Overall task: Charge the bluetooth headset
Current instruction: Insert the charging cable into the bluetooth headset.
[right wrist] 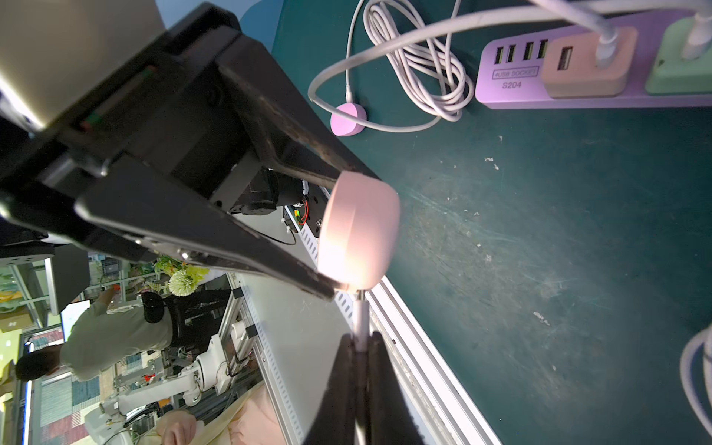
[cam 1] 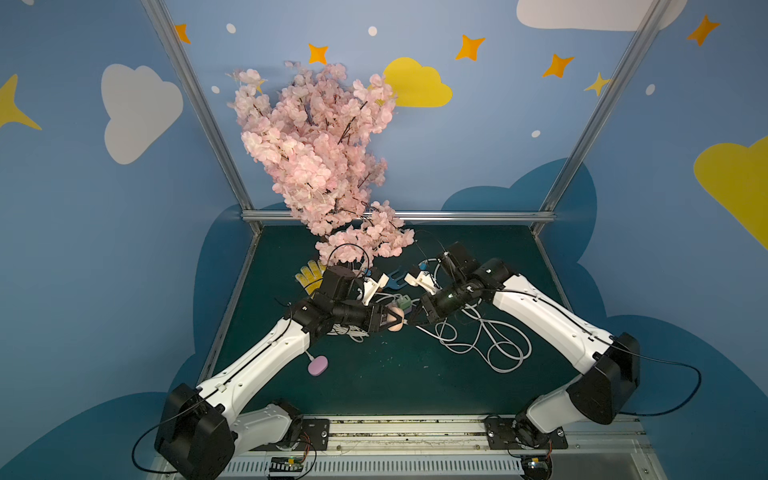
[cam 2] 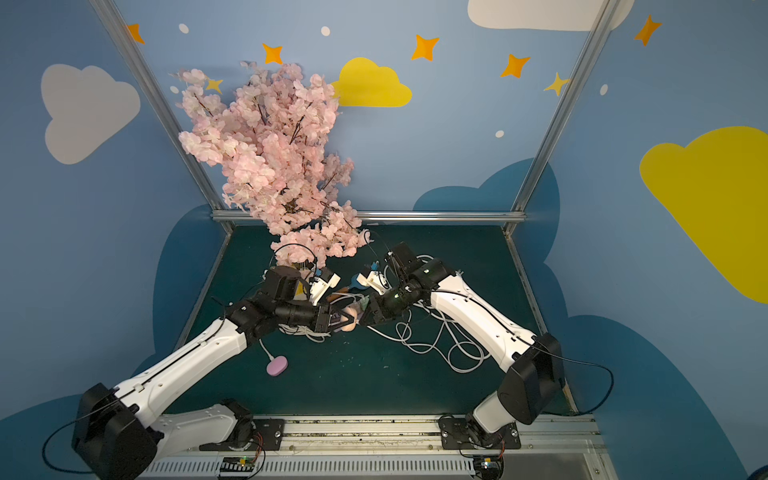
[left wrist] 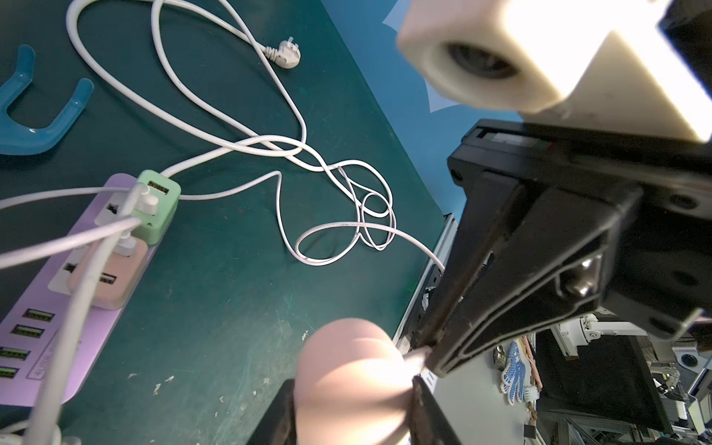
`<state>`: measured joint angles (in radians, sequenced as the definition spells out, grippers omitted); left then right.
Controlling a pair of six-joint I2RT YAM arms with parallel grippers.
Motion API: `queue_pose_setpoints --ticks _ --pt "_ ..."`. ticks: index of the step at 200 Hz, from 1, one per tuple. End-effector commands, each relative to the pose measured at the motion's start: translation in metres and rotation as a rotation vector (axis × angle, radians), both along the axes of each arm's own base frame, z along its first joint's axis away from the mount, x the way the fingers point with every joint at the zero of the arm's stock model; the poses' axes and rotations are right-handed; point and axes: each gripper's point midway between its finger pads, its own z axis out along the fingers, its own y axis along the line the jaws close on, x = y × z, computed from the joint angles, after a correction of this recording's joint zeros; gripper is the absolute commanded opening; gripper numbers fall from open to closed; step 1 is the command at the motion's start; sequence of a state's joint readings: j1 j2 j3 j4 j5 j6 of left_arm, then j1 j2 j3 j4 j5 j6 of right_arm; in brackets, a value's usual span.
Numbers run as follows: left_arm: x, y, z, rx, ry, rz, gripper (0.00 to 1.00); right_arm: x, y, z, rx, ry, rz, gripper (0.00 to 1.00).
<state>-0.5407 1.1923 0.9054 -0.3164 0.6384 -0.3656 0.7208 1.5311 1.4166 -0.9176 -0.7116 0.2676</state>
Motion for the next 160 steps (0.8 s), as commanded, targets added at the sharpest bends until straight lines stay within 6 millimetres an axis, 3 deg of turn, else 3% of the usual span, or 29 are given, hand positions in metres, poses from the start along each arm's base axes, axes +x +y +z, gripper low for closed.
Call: queue_pose_setpoints --ticks 1,35,91,160 --pt "-0.025 -0.024 0.042 -0.125 -0.058 -0.174 0.03 0.006 0.027 0.013 0.118 -0.053 0.037 0.0" --pt "-0.027 -0.028 0.044 -0.112 -0.06 -0.185 0.03 0.008 0.034 0.0 0.122 -0.058 0.018 0.0" --pt "-0.04 -0.043 0.045 -0.104 -0.052 -0.239 0.03 0.025 0.039 0.008 0.167 -0.115 0.053 0.0" --pt "-0.046 -0.05 0.067 -0.173 -0.071 -0.262 0.03 0.034 0.046 0.0 0.203 -0.146 0.034 0.0"
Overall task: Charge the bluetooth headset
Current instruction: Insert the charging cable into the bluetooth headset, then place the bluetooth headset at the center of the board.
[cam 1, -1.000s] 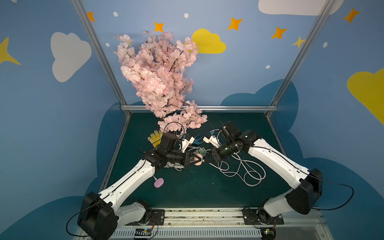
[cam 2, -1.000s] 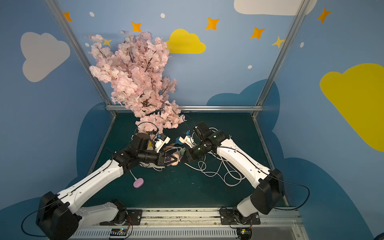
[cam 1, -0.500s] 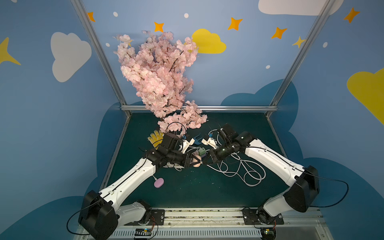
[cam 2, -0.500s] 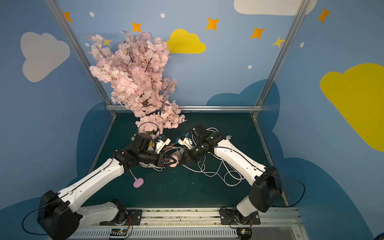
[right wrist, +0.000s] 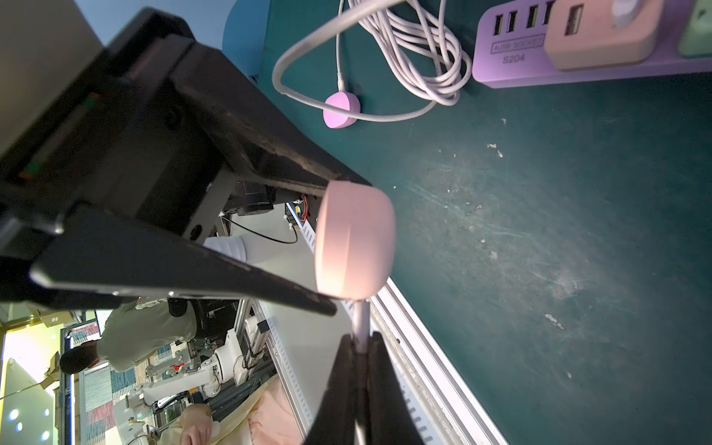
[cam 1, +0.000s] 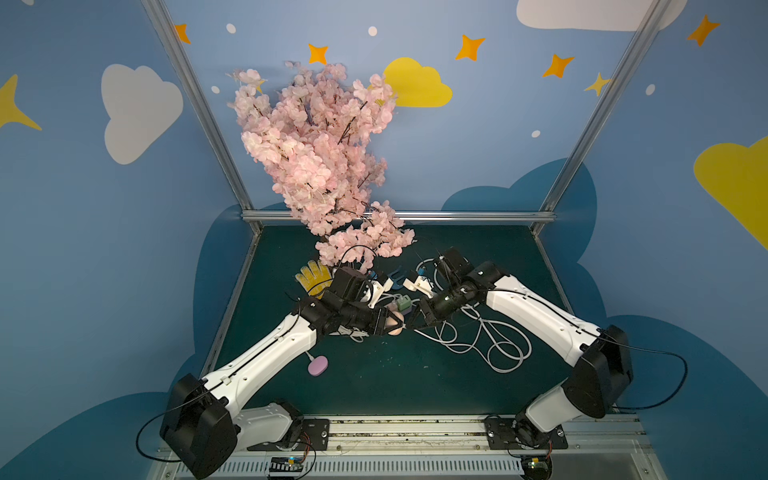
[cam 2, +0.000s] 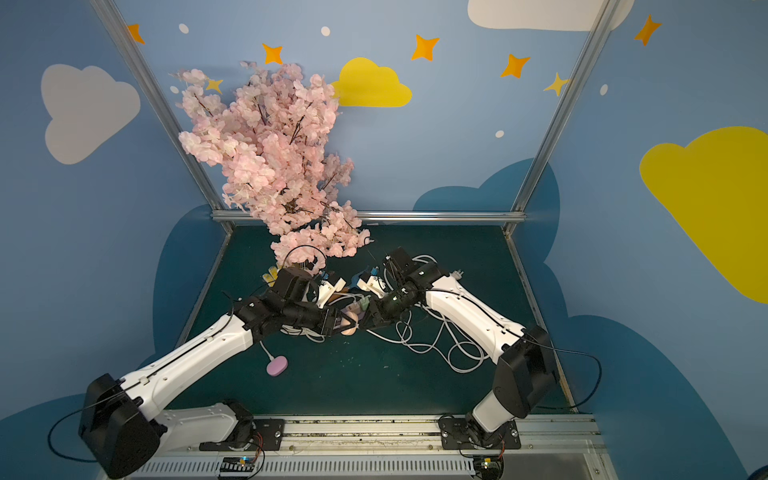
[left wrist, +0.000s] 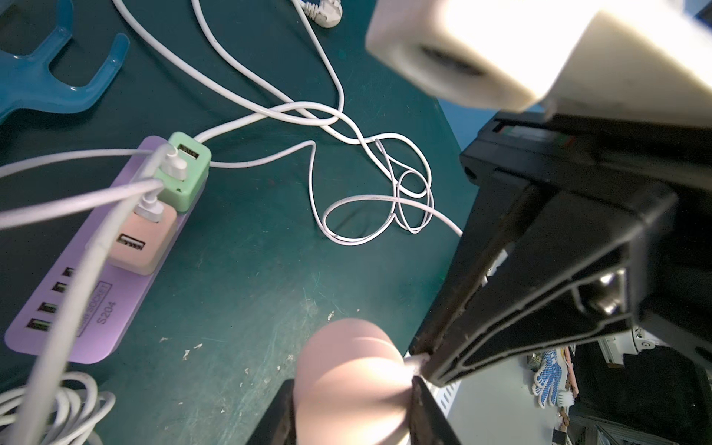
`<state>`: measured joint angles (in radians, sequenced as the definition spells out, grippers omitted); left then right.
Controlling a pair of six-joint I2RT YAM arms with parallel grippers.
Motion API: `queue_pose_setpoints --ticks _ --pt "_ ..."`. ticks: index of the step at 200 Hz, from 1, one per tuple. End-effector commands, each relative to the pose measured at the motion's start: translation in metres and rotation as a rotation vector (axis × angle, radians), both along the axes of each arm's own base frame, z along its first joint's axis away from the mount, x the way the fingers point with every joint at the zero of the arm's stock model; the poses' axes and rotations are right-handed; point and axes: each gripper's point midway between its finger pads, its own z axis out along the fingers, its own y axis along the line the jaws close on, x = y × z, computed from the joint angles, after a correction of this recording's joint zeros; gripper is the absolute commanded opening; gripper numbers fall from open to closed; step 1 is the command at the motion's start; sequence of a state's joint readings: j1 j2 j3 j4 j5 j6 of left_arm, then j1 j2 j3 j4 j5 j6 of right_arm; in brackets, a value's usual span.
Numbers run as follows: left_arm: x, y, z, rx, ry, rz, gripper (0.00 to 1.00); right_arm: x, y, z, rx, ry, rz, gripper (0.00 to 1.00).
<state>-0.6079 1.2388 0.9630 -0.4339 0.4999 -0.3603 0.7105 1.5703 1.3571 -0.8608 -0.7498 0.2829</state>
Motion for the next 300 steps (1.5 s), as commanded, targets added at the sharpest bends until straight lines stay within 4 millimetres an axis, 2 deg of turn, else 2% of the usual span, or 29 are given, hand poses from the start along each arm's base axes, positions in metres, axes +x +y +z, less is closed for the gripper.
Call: queue_pose_setpoints --ticks 1,30,56,70,89,115,172,201,225,262,273,285,300 --pt "-0.044 -0.047 0.086 -0.313 -0.091 -0.296 0.03 0.031 0.042 0.024 0.209 -0.212 0.032 0.0" --pt "-0.045 -0.048 0.089 -0.325 -0.091 -0.303 0.03 0.033 0.045 0.027 0.23 -0.228 0.028 0.0" --pt "-0.039 -0.045 0.071 -0.264 -0.08 -0.275 0.03 0.036 0.041 0.029 0.226 -0.242 0.012 0.19" --pt "-0.032 -0.04 0.048 -0.185 -0.064 -0.232 0.03 0.041 0.032 0.03 0.206 -0.263 -0.02 0.25" --pt "-0.018 -0.03 0.008 -0.032 -0.018 -0.159 0.03 0.049 0.013 0.035 0.184 -0.299 -0.087 0.34" --pt "-0.004 -0.02 -0.041 0.132 0.057 -0.086 0.03 0.057 -0.019 0.05 0.164 -0.371 -0.19 0.4" --pt "0.017 0.0 -0.11 0.425 0.137 0.066 0.03 0.064 -0.092 0.084 0.102 -0.642 -0.424 0.46" --pt "0.018 0.003 -0.14 0.562 0.177 0.097 0.03 0.069 -0.121 0.076 0.001 -0.653 -0.498 0.46" --pt "0.018 0.0 -0.155 0.623 0.191 0.111 0.03 0.073 -0.127 0.063 -0.021 -0.614 -0.529 0.46" --pt "0.018 -0.007 -0.17 0.643 0.217 0.122 0.04 0.077 -0.128 0.057 -0.013 -0.584 -0.537 0.47" --pt "0.018 -0.01 -0.173 0.639 0.227 0.118 0.06 0.078 -0.128 0.055 -0.015 -0.575 -0.535 0.47" --pt "0.017 -0.011 -0.176 0.643 0.234 0.113 0.14 0.079 -0.129 0.053 -0.022 -0.567 -0.537 0.46" --pt "0.017 -0.011 -0.177 0.655 0.236 0.111 0.4 0.08 -0.131 0.05 -0.029 -0.563 -0.541 0.47"
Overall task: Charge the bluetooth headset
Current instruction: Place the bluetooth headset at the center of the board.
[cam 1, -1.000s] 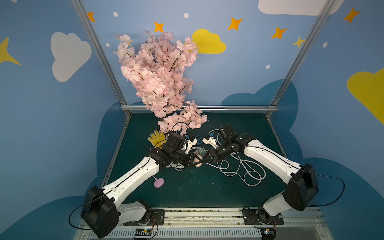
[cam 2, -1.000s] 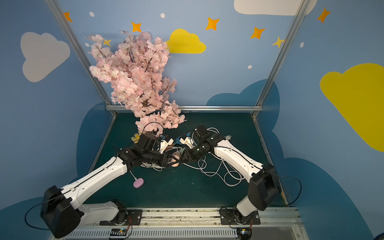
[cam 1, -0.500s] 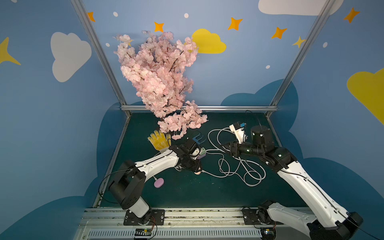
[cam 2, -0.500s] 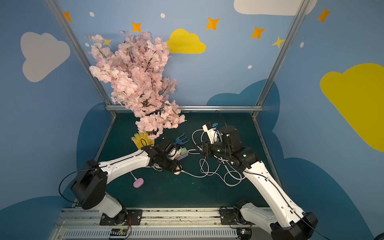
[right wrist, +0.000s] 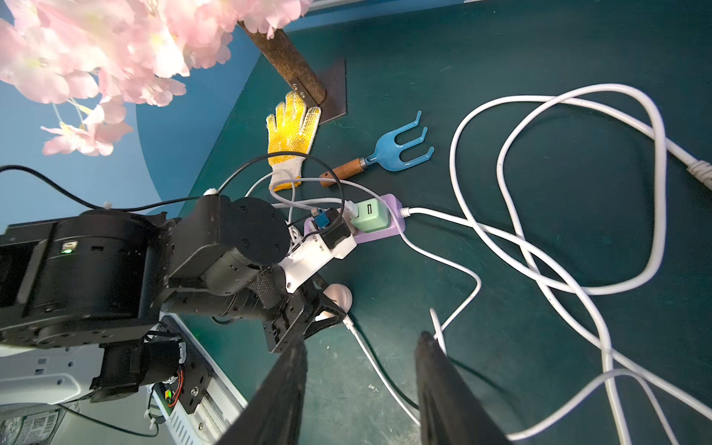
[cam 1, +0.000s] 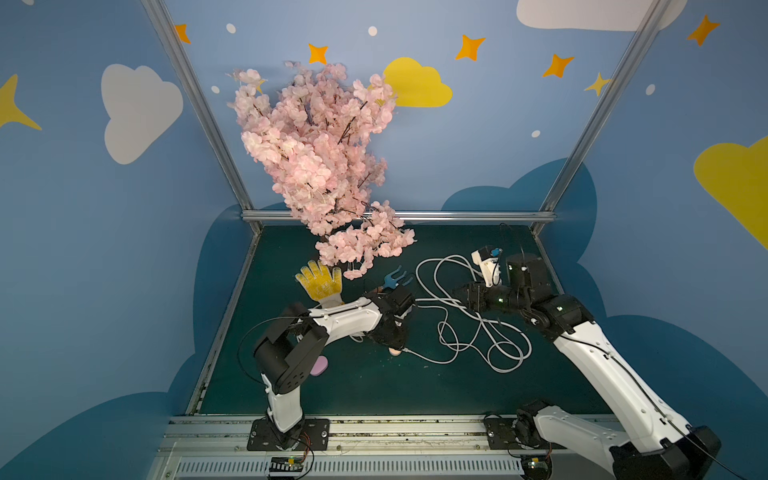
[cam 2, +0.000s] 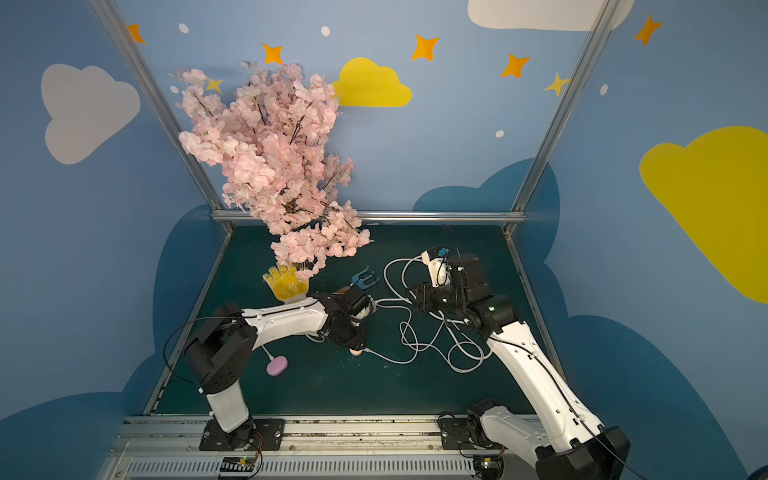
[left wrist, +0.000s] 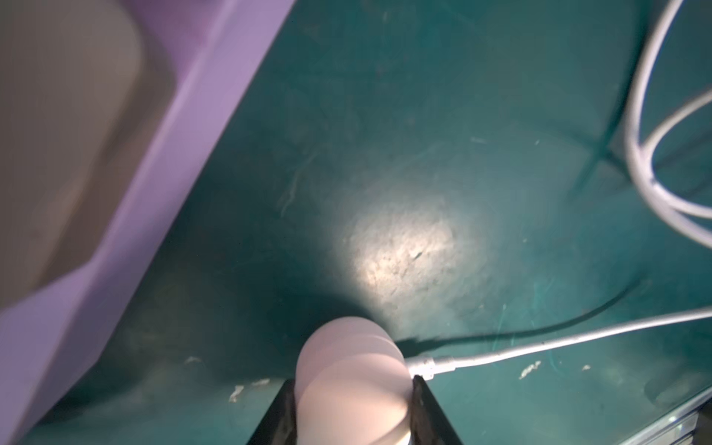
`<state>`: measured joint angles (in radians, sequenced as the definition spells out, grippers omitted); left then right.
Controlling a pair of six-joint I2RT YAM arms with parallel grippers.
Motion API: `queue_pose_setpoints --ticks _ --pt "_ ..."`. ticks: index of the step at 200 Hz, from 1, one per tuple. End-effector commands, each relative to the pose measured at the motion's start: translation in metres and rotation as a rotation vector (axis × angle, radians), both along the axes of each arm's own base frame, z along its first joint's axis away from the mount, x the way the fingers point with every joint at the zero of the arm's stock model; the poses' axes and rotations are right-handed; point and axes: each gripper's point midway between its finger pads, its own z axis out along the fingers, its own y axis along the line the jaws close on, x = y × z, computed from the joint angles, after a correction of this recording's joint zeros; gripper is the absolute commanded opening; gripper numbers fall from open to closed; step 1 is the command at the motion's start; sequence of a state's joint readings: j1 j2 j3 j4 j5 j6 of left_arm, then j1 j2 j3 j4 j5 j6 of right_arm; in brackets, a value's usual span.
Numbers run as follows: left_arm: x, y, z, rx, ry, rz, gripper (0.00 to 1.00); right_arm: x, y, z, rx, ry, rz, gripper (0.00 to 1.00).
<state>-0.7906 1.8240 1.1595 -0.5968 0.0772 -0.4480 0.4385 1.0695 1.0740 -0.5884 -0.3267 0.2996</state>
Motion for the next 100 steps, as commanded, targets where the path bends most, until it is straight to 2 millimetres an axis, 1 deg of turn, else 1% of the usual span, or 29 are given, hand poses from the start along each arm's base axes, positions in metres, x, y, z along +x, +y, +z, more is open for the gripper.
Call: queue_pose_setpoints --ticks 1,9,13,21,33,50,70,83,100 --pt "0.0 0.0 -0.007 0.031 0.013 0.009 0.42 0.0 -0.002 -0.005 -0.003 0.019 -0.007 0.47" --pt "0.0 0.0 -0.007 0.035 0.012 0.006 0.56 0.001 -0.003 -0.005 -0.005 0.019 -0.011 0.48" --pt "0.0 0.0 -0.006 0.034 0.012 0.007 0.6 0.001 -0.004 -0.005 -0.004 0.019 -0.014 0.48" --pt "0.0 -0.001 -0.004 0.031 0.009 0.007 0.67 0.001 -0.004 -0.006 -0.006 0.017 -0.015 0.49" --pt "0.001 -0.002 0.0 0.03 0.0 0.007 0.73 0.002 -0.006 -0.007 -0.008 0.018 -0.022 0.5" --pt "0.003 -0.003 0.008 0.02 -0.016 0.007 0.76 0.003 -0.007 -0.008 -0.008 0.022 -0.027 0.51" --pt "0.005 -0.005 0.023 0.002 -0.045 0.005 0.77 0.004 -0.008 -0.007 -0.008 0.022 -0.031 0.52" --pt "0.007 -0.008 0.037 -0.022 -0.075 0.002 0.77 0.005 -0.009 -0.007 -0.012 0.019 -0.035 0.52" --pt "0.009 -0.011 0.066 -0.078 -0.139 -0.003 0.77 0.007 -0.012 -0.007 -0.023 0.01 -0.048 0.52"
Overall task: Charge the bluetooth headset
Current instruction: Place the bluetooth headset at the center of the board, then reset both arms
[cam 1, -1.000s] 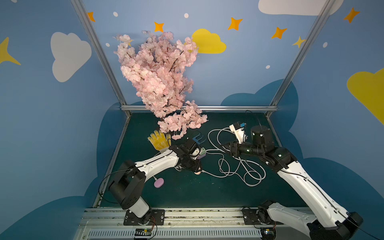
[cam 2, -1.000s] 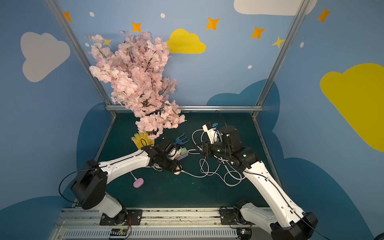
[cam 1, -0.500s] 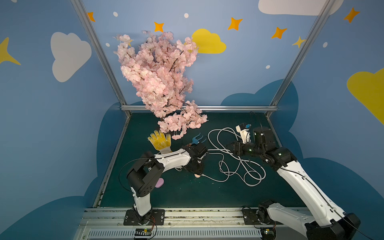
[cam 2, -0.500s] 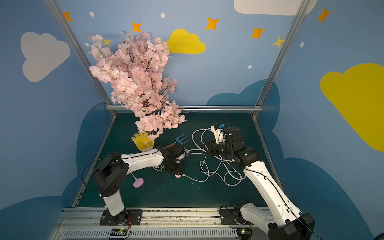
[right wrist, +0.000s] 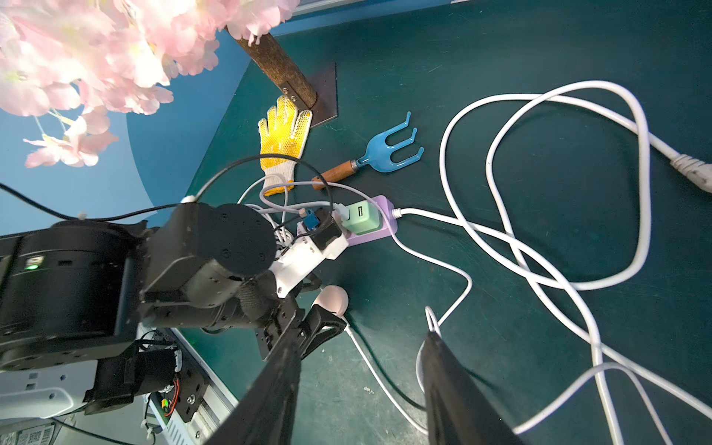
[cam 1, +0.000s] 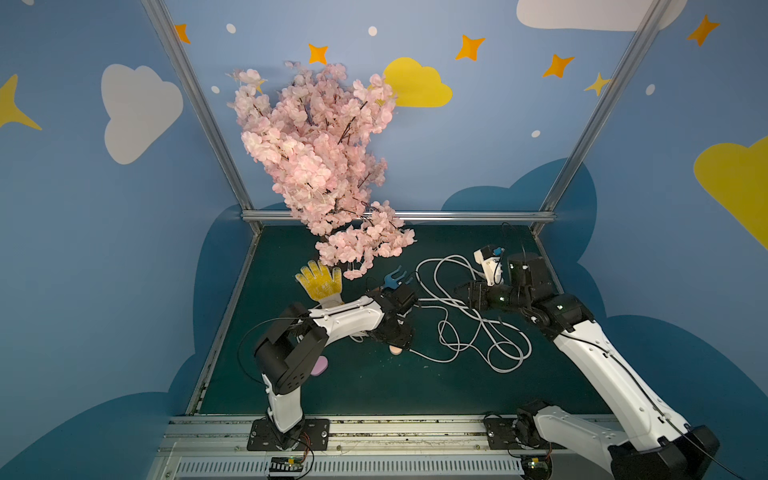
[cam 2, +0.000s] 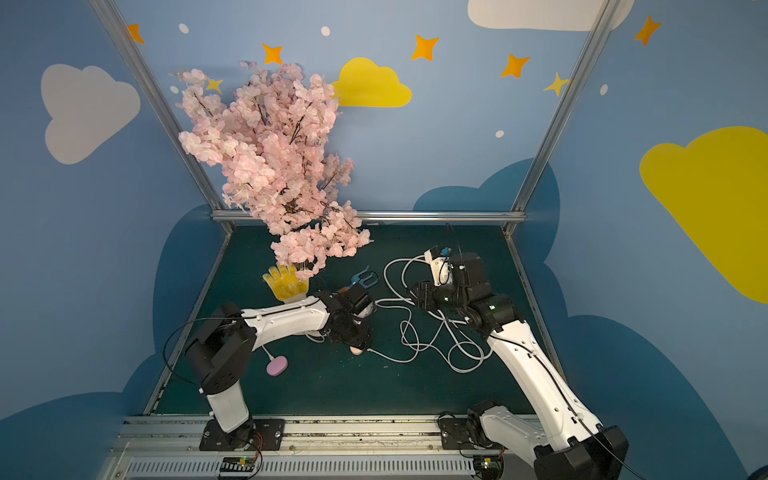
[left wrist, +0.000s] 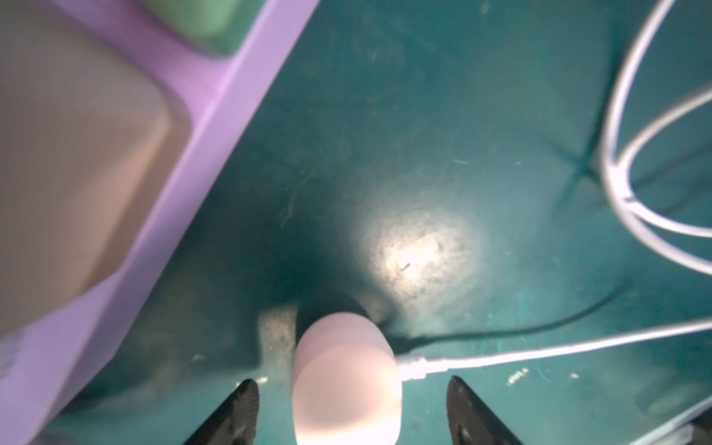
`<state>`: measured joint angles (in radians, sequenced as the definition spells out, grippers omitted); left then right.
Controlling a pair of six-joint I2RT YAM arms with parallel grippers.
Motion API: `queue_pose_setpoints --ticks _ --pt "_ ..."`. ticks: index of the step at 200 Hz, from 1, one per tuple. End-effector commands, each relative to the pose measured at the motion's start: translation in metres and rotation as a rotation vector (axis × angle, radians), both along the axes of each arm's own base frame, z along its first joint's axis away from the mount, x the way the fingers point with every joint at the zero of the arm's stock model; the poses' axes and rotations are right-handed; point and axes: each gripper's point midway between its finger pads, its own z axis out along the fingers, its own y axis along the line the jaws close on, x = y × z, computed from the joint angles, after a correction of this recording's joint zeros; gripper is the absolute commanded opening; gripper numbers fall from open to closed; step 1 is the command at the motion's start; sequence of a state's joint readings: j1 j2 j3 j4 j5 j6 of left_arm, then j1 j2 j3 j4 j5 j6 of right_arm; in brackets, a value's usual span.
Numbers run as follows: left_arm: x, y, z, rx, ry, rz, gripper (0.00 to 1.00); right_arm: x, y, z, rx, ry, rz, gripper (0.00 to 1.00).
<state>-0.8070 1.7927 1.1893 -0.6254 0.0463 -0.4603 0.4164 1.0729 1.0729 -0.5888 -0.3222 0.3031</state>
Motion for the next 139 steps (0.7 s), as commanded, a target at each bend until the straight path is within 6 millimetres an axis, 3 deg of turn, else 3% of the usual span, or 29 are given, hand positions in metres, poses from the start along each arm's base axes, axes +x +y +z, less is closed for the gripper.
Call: queue_pose_setpoints --ticks 1,18,20,22,23,26,48,63,87,106,128,139 --pt "0.006 -0.007 0.05 -0.078 -0.102 -0.007 0.77 0.002 -0.006 -0.005 -0.021 0.005 -0.021 0.53" --pt "0.008 -0.009 0.083 -0.158 -0.187 -0.013 0.79 0.005 -0.01 -0.003 -0.034 -0.011 -0.036 0.54" --pt "0.009 -0.008 0.087 -0.167 -0.199 -0.013 0.8 0.005 -0.01 -0.002 -0.036 -0.015 -0.038 0.61" --pt "0.009 -0.008 0.091 -0.177 -0.211 -0.013 0.83 0.006 -0.011 -0.002 -0.038 -0.018 -0.04 0.81" --pt "0.009 -0.009 0.093 -0.183 -0.217 -0.014 0.91 0.006 -0.011 -0.002 -0.039 -0.021 -0.04 0.87" --pt "0.009 -0.008 0.099 -0.198 -0.236 -0.016 0.99 0.007 -0.012 -0.001 -0.042 -0.024 -0.042 0.92" --pt "0.014 0.002 0.139 -0.271 -0.408 -0.013 1.0 0.013 -0.019 0.004 -0.078 -0.066 -0.068 0.92" --pt "0.023 0.021 0.158 -0.275 -0.557 0.026 1.0 0.019 -0.027 0.007 -0.114 -0.103 -0.107 0.92" --pt "0.035 0.062 0.193 -0.244 -0.808 0.132 1.0 0.031 -0.044 0.017 -0.151 -0.187 -0.207 0.92" --pt "0.05 0.111 0.214 -0.162 -1.001 0.306 1.0 0.039 -0.06 0.023 -0.19 -0.273 -0.288 0.92" --pt "0.066 0.176 0.214 -0.034 -1.097 0.505 1.0 0.048 -0.089 0.016 -0.306 -0.323 -0.414 0.92" --pt "0.072 0.201 0.204 0.05 -1.102 0.531 1.0 0.053 -0.091 0.007 -0.406 -0.383 -0.358 0.92"
